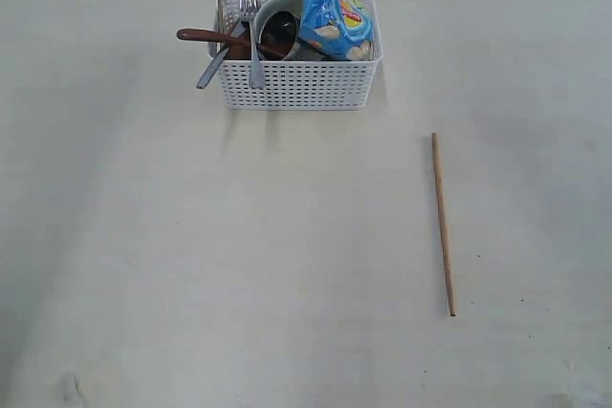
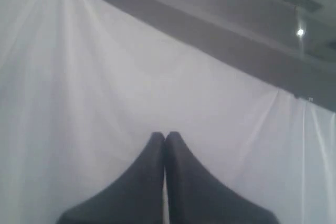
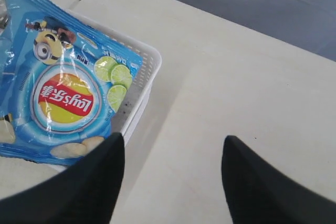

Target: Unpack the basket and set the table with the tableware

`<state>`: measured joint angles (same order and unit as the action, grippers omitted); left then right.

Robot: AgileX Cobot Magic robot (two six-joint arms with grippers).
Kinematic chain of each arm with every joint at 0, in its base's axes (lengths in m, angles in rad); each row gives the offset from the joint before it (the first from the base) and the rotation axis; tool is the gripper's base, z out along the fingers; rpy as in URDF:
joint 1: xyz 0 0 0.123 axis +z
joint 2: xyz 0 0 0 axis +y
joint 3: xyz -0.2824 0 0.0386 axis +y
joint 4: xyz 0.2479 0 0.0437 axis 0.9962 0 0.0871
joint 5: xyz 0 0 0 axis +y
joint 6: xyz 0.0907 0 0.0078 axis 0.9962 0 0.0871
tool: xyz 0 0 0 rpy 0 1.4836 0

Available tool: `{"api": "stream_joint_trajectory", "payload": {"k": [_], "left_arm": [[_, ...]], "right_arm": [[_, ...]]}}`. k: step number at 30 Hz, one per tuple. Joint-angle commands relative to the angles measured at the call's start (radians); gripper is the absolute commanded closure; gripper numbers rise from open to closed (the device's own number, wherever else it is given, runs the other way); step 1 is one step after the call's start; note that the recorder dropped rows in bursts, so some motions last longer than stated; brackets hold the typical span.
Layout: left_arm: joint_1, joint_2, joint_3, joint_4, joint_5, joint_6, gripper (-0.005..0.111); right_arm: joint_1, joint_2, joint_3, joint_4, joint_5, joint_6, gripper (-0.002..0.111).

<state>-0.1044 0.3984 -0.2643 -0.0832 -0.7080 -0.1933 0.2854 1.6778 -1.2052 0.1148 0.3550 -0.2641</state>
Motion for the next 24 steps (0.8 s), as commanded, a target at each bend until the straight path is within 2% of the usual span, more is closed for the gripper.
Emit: {"api": "stream_joint_trajectory", "payload": {"k": [1,3,5,10,14,20,24], "left_arm": [[0.002,0.392,-0.185,0.095,0.046,-0.022,0.107],[0.002,0.563,-0.275,0.162,0.085,-0.061,0.104],[0.002,0.735,-0.381,0.26,0.149,-0.136,0.097],[0.002,1.051,-0.659,0.49,0.361,-0.332,0.065],[0.002,1.221,-0.849,0.516,0.509,-0.385,0.04],[0.002,1.415,-1.072,0.516,0.684,-0.416,0.041],[0.0,1.499,-1.146,0.516,0.772,-0.413,0.041]], "right_arm": [[-0.004,-0.008,0.004,-0.012,0.006,-0.005,0.055],[-0.004,-0.008,0.004,-0.01,0.01,-0.005,0.055],[-0.004,-0.008,0.004,-0.01,0.016,-0.003,0.055],[-0.004,-0.008,0.01,-0.01,0.017,-0.003,0.055],[-0.004,-0.006,0.01,-0.01,0.005,-0.003,0.055],[-0.004,-0.004,0.01,-0.01,0.002,-0.003,0.055],[-0.004,-0.004,0.01,-0.007,0.0,-0.003,0.055]]}}
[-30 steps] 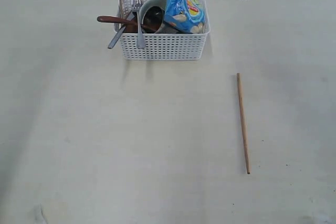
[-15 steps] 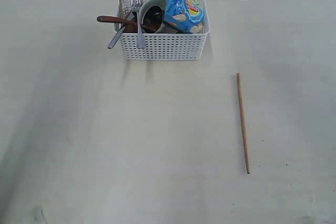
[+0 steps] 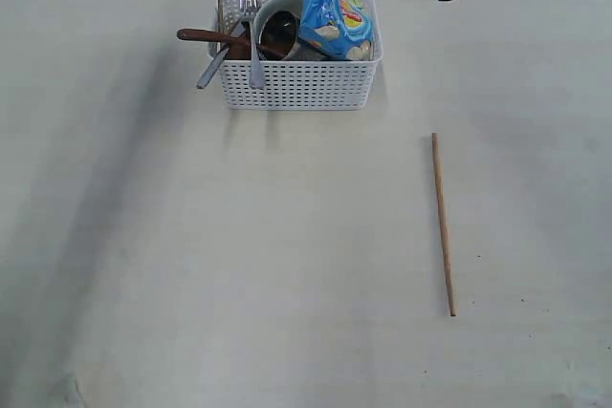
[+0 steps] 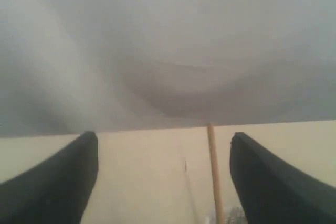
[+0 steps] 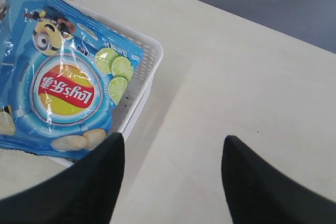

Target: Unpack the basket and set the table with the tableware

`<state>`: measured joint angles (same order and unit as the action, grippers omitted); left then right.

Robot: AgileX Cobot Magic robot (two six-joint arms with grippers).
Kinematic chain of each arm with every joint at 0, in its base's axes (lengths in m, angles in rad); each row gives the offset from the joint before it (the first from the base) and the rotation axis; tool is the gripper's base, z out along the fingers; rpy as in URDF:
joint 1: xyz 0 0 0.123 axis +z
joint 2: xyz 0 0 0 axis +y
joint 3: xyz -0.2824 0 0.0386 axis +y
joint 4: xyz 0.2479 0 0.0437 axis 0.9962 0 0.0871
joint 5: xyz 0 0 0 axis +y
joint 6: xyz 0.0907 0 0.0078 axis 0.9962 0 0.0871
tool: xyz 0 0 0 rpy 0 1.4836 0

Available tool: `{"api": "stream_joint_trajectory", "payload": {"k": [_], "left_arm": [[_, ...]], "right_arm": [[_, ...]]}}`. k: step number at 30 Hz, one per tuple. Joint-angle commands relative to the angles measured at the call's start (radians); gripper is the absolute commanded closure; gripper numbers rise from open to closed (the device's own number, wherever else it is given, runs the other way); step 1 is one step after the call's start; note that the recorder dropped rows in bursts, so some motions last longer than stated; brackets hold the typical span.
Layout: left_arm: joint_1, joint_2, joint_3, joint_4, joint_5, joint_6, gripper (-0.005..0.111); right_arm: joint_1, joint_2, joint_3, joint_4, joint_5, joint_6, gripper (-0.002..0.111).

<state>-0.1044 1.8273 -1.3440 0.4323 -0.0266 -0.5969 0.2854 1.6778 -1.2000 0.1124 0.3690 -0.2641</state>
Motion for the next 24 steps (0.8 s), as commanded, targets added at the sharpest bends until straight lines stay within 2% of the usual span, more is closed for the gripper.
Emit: {"api": "stream_joint_trajectory", "payload": {"k": [1,5,9,10,13,15,17,19,24], "left_arm": [[-0.006,0.081,-0.071,0.001,0.095,-0.009,0.041],[-0.01,0.115,-0.093,0.002,0.117,-0.002,0.041],[-0.01,0.13,-0.162,-0.061,0.321,0.054,0.041],[-0.01,0.13,-0.181,-0.105,0.365,0.107,0.041],[-0.003,0.132,-0.246,-0.361,0.499,0.382,0.041],[0.001,0.132,-0.287,-0.591,0.572,0.591,0.041],[0.001,0.132,-0.304,-0.755,0.594,0.727,0.041],[0.001,0.132,-0.304,-0.839,0.569,0.804,0.041],[-0.001,0.17,-0.304,-0.86,0.491,0.816,0.041]], "right_arm": [[-0.004,-0.004,0.005,-0.005,-0.017,-0.003,0.055],[-0.004,-0.004,0.005,-0.005,-0.024,-0.003,0.055],[-0.004,-0.004,0.011,-0.005,-0.027,-0.003,0.055],[-0.004,-0.004,0.014,-0.005,-0.035,-0.003,0.055],[-0.004,-0.004,0.016,-0.005,-0.046,-0.003,0.055],[-0.004,-0.004,0.016,0.002,-0.045,-0.003,0.055],[-0.004,-0.004,0.016,0.018,-0.045,-0.003,0.055],[-0.004,-0.004,0.016,0.018,-0.045,-0.003,0.055],[-0.004,-0.004,0.028,0.018,-0.058,-0.003,0.055]]}}
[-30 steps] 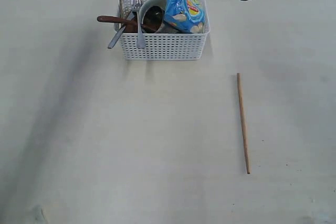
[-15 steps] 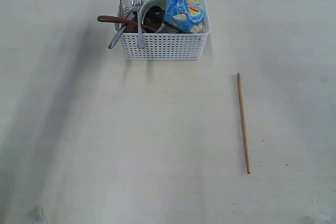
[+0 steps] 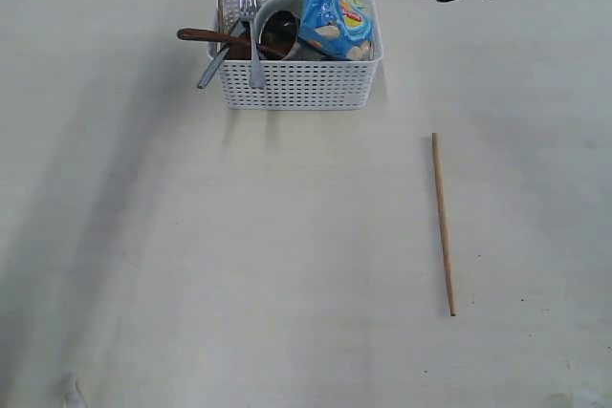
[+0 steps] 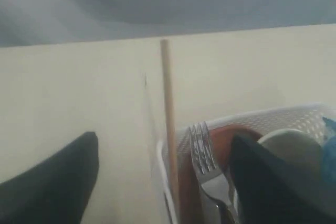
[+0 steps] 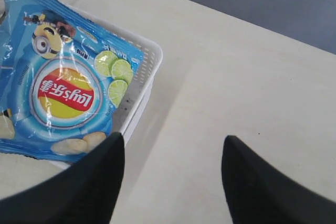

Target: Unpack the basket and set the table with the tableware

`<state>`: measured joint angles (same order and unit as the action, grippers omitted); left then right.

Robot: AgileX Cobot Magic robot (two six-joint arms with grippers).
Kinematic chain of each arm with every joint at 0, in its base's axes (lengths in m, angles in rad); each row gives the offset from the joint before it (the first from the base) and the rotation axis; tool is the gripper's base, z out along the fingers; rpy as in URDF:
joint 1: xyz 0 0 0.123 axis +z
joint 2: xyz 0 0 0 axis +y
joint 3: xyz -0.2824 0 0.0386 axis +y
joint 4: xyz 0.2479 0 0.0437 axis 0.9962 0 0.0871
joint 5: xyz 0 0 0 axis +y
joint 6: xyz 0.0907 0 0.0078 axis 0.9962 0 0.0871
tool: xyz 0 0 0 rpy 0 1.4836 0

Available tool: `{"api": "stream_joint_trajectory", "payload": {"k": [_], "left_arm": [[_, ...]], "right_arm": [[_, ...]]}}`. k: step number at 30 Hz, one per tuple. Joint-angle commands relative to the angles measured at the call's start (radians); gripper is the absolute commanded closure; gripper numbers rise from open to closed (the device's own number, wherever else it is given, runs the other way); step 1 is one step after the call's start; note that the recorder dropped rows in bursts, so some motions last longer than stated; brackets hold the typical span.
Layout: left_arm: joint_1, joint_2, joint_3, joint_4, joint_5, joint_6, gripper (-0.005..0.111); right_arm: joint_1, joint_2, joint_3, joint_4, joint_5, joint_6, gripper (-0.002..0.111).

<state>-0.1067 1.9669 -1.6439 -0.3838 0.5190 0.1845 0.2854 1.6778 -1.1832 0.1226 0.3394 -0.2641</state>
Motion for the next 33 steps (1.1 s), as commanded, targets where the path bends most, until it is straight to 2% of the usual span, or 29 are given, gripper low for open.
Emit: {"api": "stream_joint_trajectory", "payload": {"k": [1,8,22,26,33], "left_arm": [[0.001,0.044,-0.003,-0.052,-0.075,0.038,0.041],[0.001,0.128,-0.003,-0.075,-0.204,0.049,0.041],[-0.001,0.132,-0.003,-0.073,-0.214,0.056,0.041],[-0.016,0.132,-0.003,-0.121,-0.232,0.056,0.041],[-0.059,0.151,-0.003,-0.117,-0.384,0.056,0.041]], "right_arm": [[-0.004,-0.004,0.014,0.007,-0.036,-0.003,0.055],[-0.004,-0.004,0.015,0.008,-0.048,0.002,0.055],[-0.004,-0.004,0.015,0.008,-0.066,0.002,0.055],[-0.004,-0.004,0.015,0.008,-0.068,0.002,0.055],[-0.004,0.009,0.015,0.008,-0.068,0.002,0.055]]}}
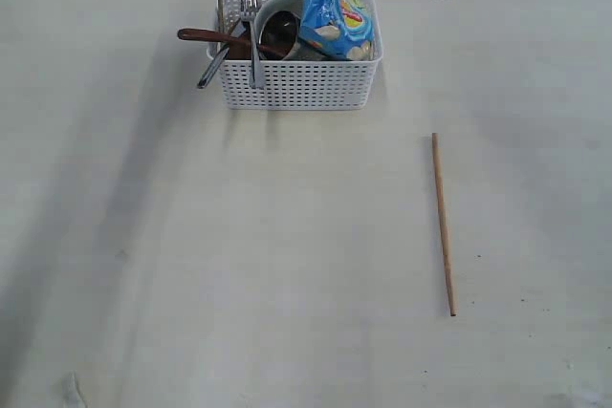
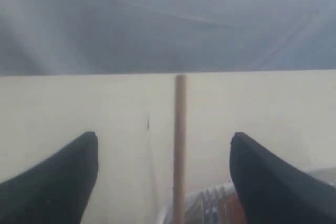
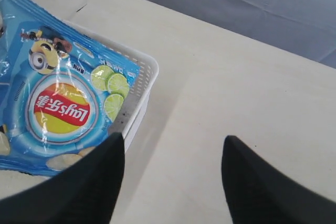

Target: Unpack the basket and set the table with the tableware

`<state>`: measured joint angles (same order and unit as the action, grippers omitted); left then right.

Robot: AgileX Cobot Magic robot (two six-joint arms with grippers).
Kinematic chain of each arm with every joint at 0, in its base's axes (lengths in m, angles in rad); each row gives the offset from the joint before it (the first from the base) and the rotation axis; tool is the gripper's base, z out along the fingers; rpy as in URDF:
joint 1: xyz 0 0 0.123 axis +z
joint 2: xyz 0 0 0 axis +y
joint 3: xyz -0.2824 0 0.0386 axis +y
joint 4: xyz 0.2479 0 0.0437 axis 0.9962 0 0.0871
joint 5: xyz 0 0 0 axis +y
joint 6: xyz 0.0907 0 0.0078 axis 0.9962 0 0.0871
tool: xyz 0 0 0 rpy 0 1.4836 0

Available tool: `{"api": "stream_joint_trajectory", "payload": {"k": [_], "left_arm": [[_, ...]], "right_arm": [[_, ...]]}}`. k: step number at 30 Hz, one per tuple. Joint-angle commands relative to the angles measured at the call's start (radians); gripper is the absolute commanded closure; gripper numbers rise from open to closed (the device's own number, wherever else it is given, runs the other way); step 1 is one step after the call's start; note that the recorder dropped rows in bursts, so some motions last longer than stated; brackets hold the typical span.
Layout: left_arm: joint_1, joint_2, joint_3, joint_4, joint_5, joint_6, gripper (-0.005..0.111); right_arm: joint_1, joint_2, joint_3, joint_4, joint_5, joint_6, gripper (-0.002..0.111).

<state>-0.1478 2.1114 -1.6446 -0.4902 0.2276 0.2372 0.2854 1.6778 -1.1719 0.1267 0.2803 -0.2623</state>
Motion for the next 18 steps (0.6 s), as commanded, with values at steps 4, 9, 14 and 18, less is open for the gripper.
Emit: {"api": "stream_joint_trajectory", "payload": {"k": [4,9,14,18], "left_arm": [[-0.018,0.033,-0.002,-0.011,-0.147,0.003,0.041],[-0.018,0.065,-0.004,-0.011,-0.188,0.003,0.041],[-0.018,0.089,-0.004,-0.011,-0.209,0.003,0.045],[-0.018,0.092,-0.004,-0.011,-0.213,0.003,0.062]], "right_arm": [[-0.004,0.019,0.003,0.004,-0.022,0.0,0.055],[-0.004,0.019,0.003,0.006,-0.028,0.0,0.055],[-0.004,0.019,0.003,0.006,-0.031,0.0,0.055],[-0.004,0.019,0.003,0.006,-0.036,0.0,0.055]]}}
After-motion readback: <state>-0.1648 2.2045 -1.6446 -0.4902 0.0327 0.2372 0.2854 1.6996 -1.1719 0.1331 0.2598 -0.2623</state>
